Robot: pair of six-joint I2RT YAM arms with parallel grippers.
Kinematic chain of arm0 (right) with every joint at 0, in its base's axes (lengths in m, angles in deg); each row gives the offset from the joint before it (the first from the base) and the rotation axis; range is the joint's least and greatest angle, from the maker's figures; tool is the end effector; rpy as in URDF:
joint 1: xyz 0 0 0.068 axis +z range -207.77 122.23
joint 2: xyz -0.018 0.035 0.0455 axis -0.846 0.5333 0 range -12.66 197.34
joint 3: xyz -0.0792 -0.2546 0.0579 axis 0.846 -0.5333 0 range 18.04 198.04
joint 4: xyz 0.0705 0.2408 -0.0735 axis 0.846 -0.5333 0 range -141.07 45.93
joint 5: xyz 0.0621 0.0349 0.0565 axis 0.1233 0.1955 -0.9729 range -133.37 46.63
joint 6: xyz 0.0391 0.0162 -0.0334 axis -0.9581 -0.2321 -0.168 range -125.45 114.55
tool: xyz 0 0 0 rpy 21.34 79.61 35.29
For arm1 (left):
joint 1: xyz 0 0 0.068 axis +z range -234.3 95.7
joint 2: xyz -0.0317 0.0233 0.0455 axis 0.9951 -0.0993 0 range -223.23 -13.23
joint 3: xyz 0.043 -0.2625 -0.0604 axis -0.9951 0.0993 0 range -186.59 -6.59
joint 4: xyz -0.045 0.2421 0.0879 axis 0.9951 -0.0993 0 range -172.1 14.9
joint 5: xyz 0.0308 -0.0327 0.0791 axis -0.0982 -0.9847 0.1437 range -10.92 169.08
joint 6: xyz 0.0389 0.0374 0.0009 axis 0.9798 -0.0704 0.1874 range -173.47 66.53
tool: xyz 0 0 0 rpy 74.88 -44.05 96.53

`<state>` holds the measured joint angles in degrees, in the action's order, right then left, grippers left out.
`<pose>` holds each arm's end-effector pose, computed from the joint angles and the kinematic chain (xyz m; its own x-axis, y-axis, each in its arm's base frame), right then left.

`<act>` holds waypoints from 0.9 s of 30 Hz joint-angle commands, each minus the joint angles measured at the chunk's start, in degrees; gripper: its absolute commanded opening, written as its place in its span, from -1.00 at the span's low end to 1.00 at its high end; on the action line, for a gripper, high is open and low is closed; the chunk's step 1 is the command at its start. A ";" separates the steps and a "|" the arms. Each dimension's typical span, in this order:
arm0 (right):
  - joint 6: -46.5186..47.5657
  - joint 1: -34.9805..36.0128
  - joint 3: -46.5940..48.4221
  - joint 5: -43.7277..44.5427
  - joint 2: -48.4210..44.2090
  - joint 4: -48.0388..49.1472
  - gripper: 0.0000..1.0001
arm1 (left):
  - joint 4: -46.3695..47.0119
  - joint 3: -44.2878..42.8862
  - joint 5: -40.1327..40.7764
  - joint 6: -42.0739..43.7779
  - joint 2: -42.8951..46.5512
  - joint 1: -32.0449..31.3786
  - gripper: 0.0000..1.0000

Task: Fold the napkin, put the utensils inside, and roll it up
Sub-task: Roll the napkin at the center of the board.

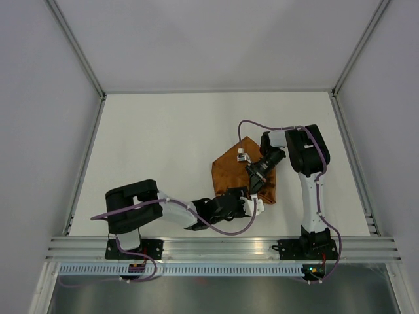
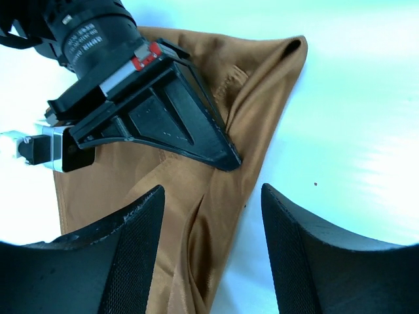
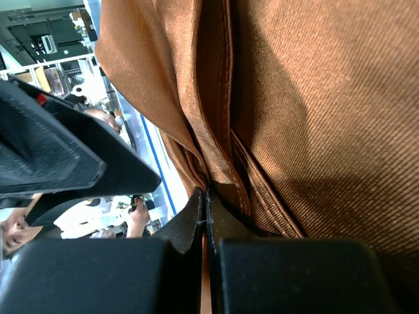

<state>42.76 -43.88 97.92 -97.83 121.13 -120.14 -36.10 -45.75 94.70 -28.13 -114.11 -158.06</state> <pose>0.3180 0.1085 0.0689 -0.7700 -0.6370 -0.0365 -0.3091 0.3224 0.8947 0.1039 -0.3225 0.1435 0.2684 0.5525 -0.7891 0.8191 0.3002 0.4888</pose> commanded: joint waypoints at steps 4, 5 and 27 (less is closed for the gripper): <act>3.82 -0.18 0.72 7.52 3.84 9.01 -0.99 | 2.66 -1.27 1.52 4.62 -1.95 -0.51 0.27; 3.91 -0.18 0.81 7.61 3.84 8.93 -0.99 | 2.57 -1.36 1.61 4.89 -2.21 -0.60 0.26; 5.14 -0.27 2.39 7.35 5.33 6.55 -0.99 | -4.29 -4.52 -0.24 8.76 -7.66 -0.95 -0.40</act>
<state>43.31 -43.88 100.08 -96.12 122.25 -122.48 -39.09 -48.68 95.49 -21.35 -120.28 -158.69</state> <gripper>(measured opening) 0.007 0.316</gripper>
